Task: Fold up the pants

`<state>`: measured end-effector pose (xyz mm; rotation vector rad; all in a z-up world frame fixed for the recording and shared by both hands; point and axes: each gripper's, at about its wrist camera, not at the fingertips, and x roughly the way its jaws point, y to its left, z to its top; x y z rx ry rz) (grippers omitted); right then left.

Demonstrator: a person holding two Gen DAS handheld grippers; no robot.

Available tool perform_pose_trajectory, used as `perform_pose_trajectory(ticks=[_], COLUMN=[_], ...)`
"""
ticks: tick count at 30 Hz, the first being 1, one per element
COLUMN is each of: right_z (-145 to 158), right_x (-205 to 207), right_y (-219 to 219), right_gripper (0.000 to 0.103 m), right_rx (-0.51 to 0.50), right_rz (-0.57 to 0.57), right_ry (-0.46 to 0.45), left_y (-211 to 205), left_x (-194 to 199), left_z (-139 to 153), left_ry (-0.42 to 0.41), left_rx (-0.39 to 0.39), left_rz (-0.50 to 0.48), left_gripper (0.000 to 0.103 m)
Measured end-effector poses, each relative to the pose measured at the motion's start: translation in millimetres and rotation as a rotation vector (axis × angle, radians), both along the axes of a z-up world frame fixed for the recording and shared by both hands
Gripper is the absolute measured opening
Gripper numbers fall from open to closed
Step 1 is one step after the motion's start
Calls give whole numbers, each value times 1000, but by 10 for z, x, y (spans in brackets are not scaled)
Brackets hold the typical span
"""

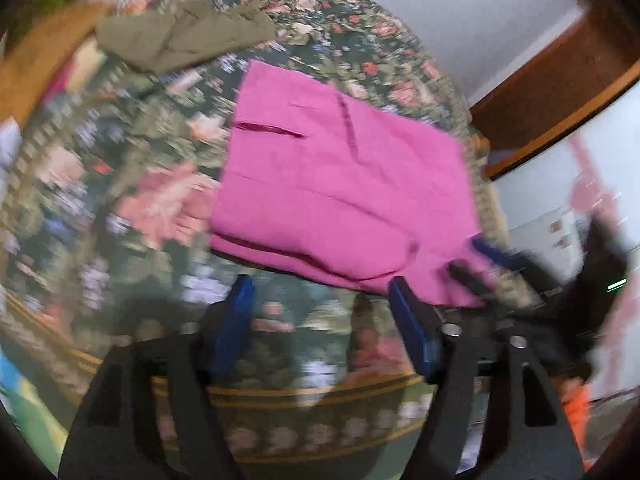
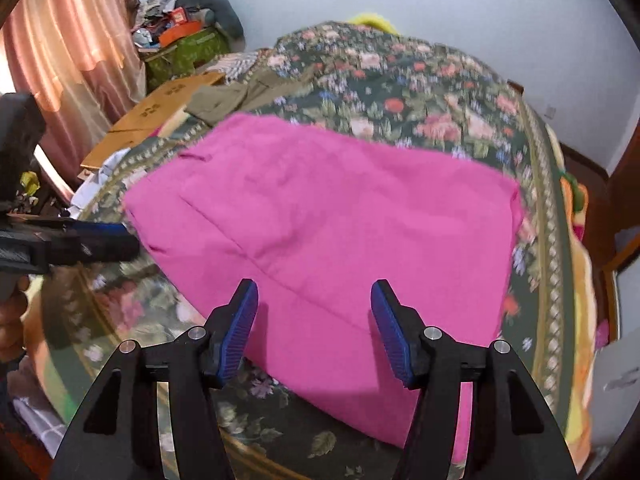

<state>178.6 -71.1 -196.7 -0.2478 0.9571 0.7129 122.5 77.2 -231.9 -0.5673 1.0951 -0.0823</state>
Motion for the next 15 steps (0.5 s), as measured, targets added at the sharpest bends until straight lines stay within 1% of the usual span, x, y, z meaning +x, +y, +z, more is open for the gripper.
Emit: perform_pose_trajectory(ticks=[1, 2, 4, 7, 10, 12, 13, 14, 15], right_z=[-47, -134, -213, -228, -234, -243, -244, -244, -249], right_x=[2, 25, 32, 55, 35, 35, 38, 37, 37], right_y=[-4, -2, -43, -102, -107, -123, -131, -138, -139], right_gripper=[55, 55, 55, 55, 55, 55, 55, 55, 55], right_rx=[-4, -17, -1, 32, 41, 52, 58, 62, 65], right_rz=[-2, -2, -1, 4, 11, 11, 11, 12, 12], right_ry=[12, 35, 62, 82, 81, 85, 87, 88, 89], left_y=[17, 29, 34, 70, 137, 170, 167, 157, 144], left_x=[6, 26, 87, 200, 331, 396, 420, 445, 462], left_z=[-27, -53, -79, -104, -135, -154, -150, -138, -129], left_ry=[-8, -10, -6, 10, 30, 39, 44, 54, 63], left_rx=[-49, -77, -86, -110, -137, -135, -119, -82, -41], left_rz=[18, 35, 49, 84, 131, 154, 164, 175, 188], left_gripper=[85, 87, 87, 87, 87, 86, 84, 74, 59])
